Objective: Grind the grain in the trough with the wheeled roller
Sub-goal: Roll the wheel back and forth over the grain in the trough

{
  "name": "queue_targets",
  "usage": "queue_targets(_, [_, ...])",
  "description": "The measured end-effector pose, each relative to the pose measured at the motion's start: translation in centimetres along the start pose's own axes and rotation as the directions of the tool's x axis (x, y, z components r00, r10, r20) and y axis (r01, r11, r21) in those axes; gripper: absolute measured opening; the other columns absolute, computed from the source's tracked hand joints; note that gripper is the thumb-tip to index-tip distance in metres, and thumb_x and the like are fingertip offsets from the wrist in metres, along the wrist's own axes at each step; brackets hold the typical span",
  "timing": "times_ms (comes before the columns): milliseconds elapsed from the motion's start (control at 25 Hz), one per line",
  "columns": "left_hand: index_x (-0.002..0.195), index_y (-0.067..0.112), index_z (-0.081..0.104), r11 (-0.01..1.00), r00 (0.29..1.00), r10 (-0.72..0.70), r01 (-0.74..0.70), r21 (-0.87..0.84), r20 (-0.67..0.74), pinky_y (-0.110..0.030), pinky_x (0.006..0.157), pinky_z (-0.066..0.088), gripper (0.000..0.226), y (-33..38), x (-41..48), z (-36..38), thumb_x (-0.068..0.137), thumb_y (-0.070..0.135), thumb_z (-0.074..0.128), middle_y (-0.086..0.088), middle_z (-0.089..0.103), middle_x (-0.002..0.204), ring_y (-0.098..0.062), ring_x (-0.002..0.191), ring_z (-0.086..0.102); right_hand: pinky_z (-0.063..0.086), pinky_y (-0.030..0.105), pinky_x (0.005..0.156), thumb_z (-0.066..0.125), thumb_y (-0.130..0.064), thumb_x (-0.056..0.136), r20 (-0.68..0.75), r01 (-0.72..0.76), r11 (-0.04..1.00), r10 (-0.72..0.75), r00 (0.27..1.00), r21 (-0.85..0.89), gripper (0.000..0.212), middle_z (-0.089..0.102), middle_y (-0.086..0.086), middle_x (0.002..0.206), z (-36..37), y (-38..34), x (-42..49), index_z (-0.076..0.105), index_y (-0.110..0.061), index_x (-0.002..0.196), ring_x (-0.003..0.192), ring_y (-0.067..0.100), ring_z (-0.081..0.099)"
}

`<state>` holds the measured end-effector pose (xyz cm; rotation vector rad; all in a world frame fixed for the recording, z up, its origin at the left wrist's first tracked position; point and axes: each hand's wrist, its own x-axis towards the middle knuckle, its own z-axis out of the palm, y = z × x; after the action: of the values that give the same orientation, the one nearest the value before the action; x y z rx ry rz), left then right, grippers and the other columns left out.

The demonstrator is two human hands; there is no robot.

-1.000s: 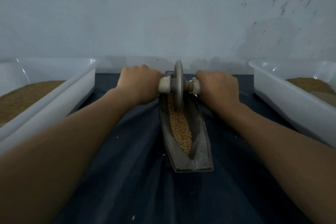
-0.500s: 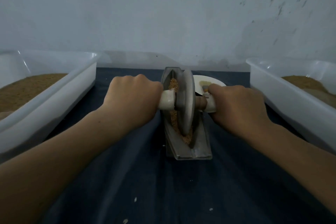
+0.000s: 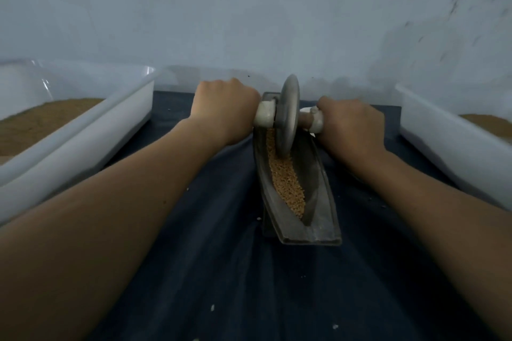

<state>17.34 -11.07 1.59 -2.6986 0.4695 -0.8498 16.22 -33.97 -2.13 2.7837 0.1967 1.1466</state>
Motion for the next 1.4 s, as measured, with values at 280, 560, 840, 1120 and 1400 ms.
queue_targets(280, [0.081,0.025,0.043,1.000,1.000,0.004,-0.004,0.003,-0.027,-0.027,0.046,0.018,0.019,0.7,-6.5,-2.8,0.082,0.024,0.062,0.003,0.033,0.061,-0.018,0.047,0.031,0.022,0.028,0.051,0.074,-0.020,0.071,0.051,0.034,0.998,-0.032,0.998,-0.049,0.019,0.056,0.001,0.062,-5.6,-0.8,-4.7,0.055,-0.019,0.076,0.054,0.033,0.053])
queue_targets(560, [0.080,0.026,0.037,1.000,0.999,0.021,-0.021,0.002,-0.049,-0.026,0.045,0.013,0.025,0.7,-7.1,-2.9,0.083,0.025,0.062,0.004,0.030,0.059,-0.016,0.045,0.023,0.026,0.028,0.050,0.074,-0.022,0.072,0.038,0.059,0.997,-0.057,0.998,-0.049,0.020,0.056,0.000,0.061,-6.1,-0.7,-5.2,0.055,-0.020,0.076,0.054,0.031,0.052])
queue_targets(840, [0.090,0.030,0.060,0.997,0.999,-0.023,0.020,-0.073,-0.041,-0.035,0.058,0.036,0.006,0.1,-3.3,0.1,0.084,0.029,0.057,-0.002,0.053,0.075,-0.032,0.073,0.062,0.031,0.029,0.049,0.071,-0.031,0.078,0.027,0.070,0.996,-0.068,0.997,-0.062,0.018,0.061,0.006,0.068,-2.4,-0.4,-1.3,0.058,-0.020,0.084,0.058,0.032,0.057])
queue_targets(1120, [0.093,0.027,0.063,0.996,1.000,-0.022,0.022,-0.084,0.010,-0.036,0.056,0.036,0.013,-1.2,0.3,2.4,0.081,0.027,0.058,-0.001,0.046,0.072,-0.027,0.062,0.046,0.024,0.027,0.049,0.066,-0.027,0.080,-0.005,0.068,0.996,-0.069,0.998,-0.058,0.014,0.055,0.010,0.067,0.1,0.2,1.9,0.056,-0.018,0.082,0.058,0.034,0.053])
queue_targets(1400, [0.088,0.032,0.058,0.995,1.000,0.000,-0.001,-0.100,-0.013,-0.030,0.052,0.031,0.012,-2.0,2.5,3.4,0.076,0.033,0.061,0.001,0.043,0.068,-0.023,0.058,0.043,0.017,0.026,0.050,0.061,-0.018,0.081,-0.011,0.062,0.996,-0.063,0.998,-0.069,0.017,0.043,0.005,0.063,1.3,0.6,3.1,0.044,-0.022,0.077,0.056,0.028,0.042])
